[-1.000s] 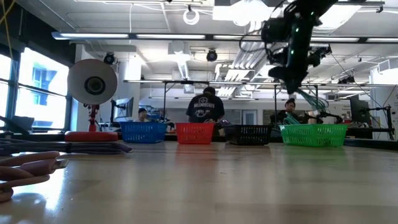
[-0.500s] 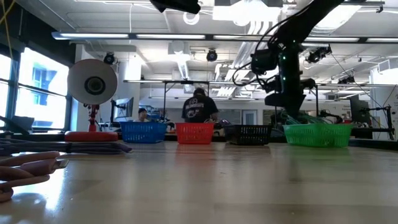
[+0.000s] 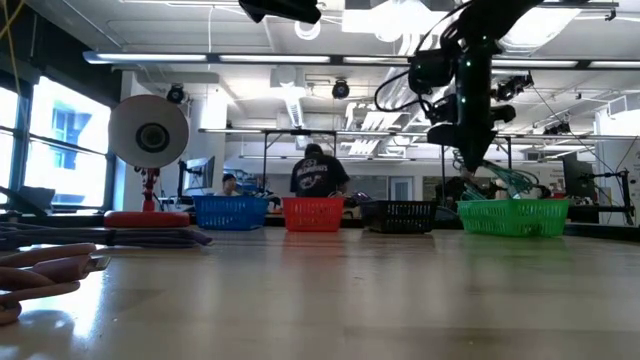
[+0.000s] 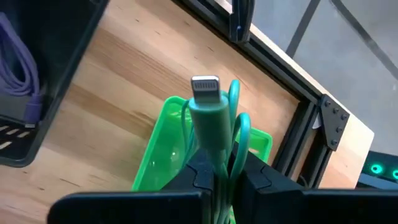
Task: Pick & Place USB Port
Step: Put the green charger cable into the green bin, then put the violet charger cable into the black bin
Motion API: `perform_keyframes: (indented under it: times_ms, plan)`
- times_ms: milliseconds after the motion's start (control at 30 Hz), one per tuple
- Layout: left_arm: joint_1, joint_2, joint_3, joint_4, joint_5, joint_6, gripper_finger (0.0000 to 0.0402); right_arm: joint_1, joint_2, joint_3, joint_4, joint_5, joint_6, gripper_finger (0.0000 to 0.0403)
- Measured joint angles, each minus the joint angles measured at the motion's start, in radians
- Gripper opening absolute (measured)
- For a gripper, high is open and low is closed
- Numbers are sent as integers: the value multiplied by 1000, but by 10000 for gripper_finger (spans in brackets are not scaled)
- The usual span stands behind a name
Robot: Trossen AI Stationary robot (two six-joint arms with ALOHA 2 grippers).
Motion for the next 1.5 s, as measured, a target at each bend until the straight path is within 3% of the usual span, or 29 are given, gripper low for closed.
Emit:
perform_keyframes:
  times_ms: [267, 567, 833, 1233, 1367, 1500]
  plan:
    - [0, 0, 0, -4, 8, 0, 115, 14, 20, -29, 25, -8, 25, 13]
    - [0, 0, 0, -29, 8, 5, 115, -42, 19, -277, 274, -15, -10, 13]
    - [0, 0, 0, -9, -5, 55, 115, -30, -14, -349, 406, 10, -55, 92]
    - [1, 0, 0, 3, -11, 83, 115, 87, -262, -340, 345, 31, -50, 185]
    - [0, -12, 0, -102, -85, 82, 115, 138, -382, -340, 346, 28, -45, 188]
    - [0, -61, 1, -279, -180, 3, 115, 214, -500, -342, 369, -86, -72, 184]
